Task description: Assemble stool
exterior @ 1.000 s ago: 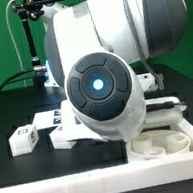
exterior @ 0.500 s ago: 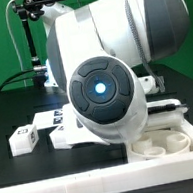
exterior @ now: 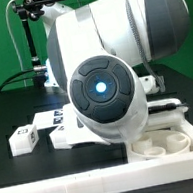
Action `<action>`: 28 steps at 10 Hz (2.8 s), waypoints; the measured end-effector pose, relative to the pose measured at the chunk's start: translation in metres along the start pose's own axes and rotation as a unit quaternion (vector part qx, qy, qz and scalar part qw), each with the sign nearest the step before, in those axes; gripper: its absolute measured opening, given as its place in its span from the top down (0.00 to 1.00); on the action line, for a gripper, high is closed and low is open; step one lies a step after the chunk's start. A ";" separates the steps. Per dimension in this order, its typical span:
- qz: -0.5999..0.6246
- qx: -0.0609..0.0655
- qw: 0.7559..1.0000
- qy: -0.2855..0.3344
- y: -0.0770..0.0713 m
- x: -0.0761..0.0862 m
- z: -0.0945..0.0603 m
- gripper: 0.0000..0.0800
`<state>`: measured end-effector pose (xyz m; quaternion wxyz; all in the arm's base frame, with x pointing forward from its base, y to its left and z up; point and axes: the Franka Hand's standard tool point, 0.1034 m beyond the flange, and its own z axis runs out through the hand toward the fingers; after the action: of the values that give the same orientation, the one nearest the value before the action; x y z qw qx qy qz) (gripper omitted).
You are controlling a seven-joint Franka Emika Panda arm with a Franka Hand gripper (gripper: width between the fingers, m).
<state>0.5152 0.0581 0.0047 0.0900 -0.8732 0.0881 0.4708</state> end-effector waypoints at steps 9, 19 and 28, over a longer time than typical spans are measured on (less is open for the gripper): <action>-0.037 -0.009 0.995 0.096 -0.032 -0.048 -0.047 0.59; -0.052 0.017 0.894 0.444 -0.062 -0.070 -0.119 0.59; -0.118 -0.017 0.768 0.630 -0.084 -0.057 -0.145 0.59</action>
Offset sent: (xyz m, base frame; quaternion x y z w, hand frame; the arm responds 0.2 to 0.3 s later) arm -0.0059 0.0227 0.0681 0.0057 0.0011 -0.0169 0.9998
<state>0.6214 0.1083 0.1374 0.0544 -0.9787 0.0127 -0.1976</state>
